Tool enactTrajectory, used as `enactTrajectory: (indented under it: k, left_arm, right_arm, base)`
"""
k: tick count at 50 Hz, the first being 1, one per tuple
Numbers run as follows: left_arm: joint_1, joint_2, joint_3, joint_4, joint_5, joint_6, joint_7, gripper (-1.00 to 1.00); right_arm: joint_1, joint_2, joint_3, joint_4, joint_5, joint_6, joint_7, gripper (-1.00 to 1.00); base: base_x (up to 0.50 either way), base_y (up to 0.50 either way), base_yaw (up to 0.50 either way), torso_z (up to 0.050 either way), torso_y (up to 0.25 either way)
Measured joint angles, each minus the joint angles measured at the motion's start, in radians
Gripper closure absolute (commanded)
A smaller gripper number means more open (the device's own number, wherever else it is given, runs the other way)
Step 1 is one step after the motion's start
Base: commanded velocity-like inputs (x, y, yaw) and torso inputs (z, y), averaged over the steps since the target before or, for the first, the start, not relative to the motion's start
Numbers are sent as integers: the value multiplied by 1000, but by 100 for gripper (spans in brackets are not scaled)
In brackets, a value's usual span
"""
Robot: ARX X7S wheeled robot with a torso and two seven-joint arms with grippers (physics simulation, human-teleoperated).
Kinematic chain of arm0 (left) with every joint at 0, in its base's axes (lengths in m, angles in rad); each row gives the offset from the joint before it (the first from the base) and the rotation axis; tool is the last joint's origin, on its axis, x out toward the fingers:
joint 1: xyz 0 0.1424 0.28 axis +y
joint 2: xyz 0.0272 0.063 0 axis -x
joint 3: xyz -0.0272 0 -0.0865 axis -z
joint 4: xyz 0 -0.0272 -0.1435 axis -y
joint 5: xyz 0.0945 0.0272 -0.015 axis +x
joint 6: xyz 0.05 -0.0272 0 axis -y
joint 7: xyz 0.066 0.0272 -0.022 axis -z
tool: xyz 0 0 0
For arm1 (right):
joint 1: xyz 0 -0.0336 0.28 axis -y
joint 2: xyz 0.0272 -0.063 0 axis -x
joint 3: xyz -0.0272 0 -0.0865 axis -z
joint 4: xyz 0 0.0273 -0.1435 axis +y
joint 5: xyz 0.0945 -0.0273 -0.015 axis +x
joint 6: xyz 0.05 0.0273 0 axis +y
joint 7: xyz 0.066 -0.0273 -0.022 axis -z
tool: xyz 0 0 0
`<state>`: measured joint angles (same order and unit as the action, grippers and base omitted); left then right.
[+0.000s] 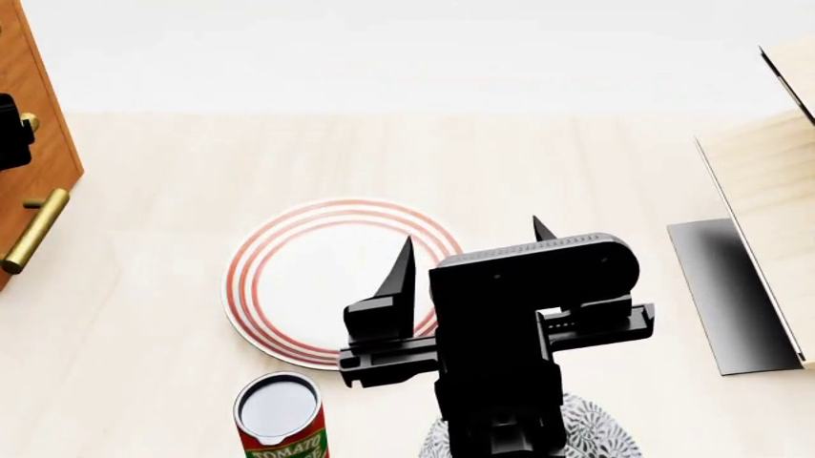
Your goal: Close the top drawer of the cabinet.
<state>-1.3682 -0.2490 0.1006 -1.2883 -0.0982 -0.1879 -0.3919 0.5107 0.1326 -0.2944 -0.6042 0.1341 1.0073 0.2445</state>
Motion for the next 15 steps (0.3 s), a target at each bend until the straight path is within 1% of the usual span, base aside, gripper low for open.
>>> enactTrajectory:
  k: [15]
  left_arm:
    - [0,2,-29,-3,29,3,6,-100]
  right_arm:
    - [3,6,-2,7,12,-5,7,-100]
  base:
    - [0,0,0,0,0]
